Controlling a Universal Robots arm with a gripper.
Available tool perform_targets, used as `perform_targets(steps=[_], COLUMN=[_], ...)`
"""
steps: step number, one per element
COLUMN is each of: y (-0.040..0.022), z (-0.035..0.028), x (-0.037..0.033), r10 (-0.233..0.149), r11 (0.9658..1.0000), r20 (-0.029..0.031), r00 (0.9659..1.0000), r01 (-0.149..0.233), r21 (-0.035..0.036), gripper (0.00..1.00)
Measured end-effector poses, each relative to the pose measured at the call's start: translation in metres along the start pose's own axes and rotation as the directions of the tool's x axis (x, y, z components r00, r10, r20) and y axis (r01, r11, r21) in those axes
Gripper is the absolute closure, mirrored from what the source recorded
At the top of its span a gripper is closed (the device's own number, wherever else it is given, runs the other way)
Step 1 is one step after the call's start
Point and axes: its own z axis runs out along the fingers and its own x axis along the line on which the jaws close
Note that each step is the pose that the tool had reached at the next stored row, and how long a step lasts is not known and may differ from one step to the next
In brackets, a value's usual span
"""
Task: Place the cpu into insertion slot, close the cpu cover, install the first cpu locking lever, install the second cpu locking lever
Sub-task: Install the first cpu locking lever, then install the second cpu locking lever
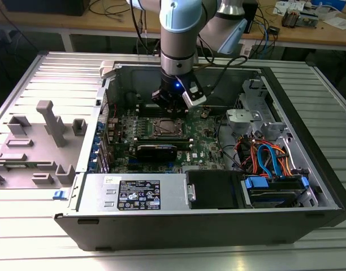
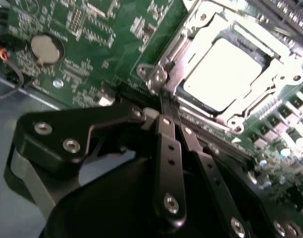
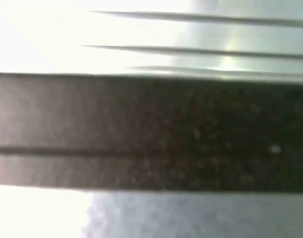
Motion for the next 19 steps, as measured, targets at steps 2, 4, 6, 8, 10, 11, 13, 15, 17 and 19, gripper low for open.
perform_targets(steps=[2,4,6,8,10,11,13,15,17,19], y=[0.0009,-0.0034,-0.0074,-0.0079,-0.0081,-0.0081,-0.0103,-0.0105,-0.0106,-0.011], z=[-0.0112,-0.0119,-0.0123,-0.0123,-0.0124,-0.0124,-0.0126,-0.0126,-0.0127,-0.0127], x=[-0.0003,-0.0001,0.0,0.0,0.0,0.0,0.0001,0.0001,0.0001,0.0001], r10=[0.0,0.0,0.0,0.0,0.0,0.0,0.0,0.0,0.0,0.0], r11=[1.0,1.0,1.0,1.0,1.0,1.0,1.0,1.0,1.0,1.0], r20=[-0.0005,-0.0006,-0.0005,-0.0005,-0.0006,-0.0005,-0.0006,-0.0005,-0.0006,-0.0005], r00=[1.0,1.0,1.0,1.0,1.0,1.0,1.0,1.0,1.0,1.0], r01=[0.0,0.0,0.0,0.0,0.0,0.0,0.0,0.0,0.0,0.0], r21=[0.0012,0.0018,0.0019,0.0019,0.0019,0.0019,0.002,0.0019,0.002,0.0019], gripper=[0.89,0.89,0.89,0.89,0.89,0.89,0.89,0.89,0.89,0.89])
